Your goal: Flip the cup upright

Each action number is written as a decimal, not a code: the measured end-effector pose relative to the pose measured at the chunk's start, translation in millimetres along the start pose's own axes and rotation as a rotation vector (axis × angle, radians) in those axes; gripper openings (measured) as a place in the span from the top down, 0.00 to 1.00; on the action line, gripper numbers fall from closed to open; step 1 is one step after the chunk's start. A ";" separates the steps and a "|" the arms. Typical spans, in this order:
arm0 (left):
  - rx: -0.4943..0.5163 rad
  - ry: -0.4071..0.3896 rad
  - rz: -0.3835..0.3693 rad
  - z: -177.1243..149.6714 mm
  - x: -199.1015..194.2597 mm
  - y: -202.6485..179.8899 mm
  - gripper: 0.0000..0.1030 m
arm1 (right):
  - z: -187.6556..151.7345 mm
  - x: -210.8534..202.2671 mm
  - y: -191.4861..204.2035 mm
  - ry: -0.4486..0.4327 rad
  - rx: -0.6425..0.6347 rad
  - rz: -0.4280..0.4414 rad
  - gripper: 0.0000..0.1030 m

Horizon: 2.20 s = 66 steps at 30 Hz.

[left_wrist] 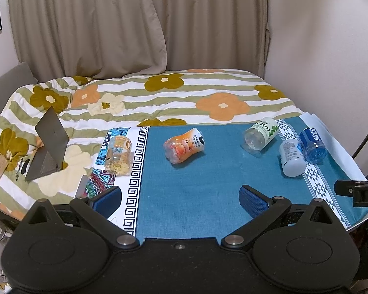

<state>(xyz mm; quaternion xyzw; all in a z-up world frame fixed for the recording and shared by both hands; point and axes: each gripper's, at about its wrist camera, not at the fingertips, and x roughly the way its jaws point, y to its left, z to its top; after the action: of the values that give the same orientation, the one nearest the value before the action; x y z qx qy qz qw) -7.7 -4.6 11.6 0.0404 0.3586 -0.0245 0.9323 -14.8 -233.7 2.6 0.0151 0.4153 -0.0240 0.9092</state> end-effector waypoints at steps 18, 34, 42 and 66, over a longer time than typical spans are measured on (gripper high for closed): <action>0.005 0.012 -0.007 4.1 6.3 -8.1 0.00 | 2.7 1.4 -2.8 0.003 0.013 -0.005 0.00; 0.026 0.103 -0.003 36.4 63.5 -48.5 0.00 | 38.7 53.5 -44.2 0.060 0.041 0.028 0.00; 0.036 0.178 -0.003 45.2 125.6 -74.4 0.00 | 66.0 129.5 -61.6 0.126 0.071 0.087 0.00; 0.048 0.267 -0.019 45.9 199.3 -108.4 0.00 | 75.7 237.5 -65.6 0.279 0.183 0.257 0.23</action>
<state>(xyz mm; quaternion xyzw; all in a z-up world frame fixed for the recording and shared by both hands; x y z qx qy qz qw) 162.6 -120.1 -94.4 0.0622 0.4792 -0.0362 0.8747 193.9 -310.3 -127.8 0.1536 0.5279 0.0566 0.8334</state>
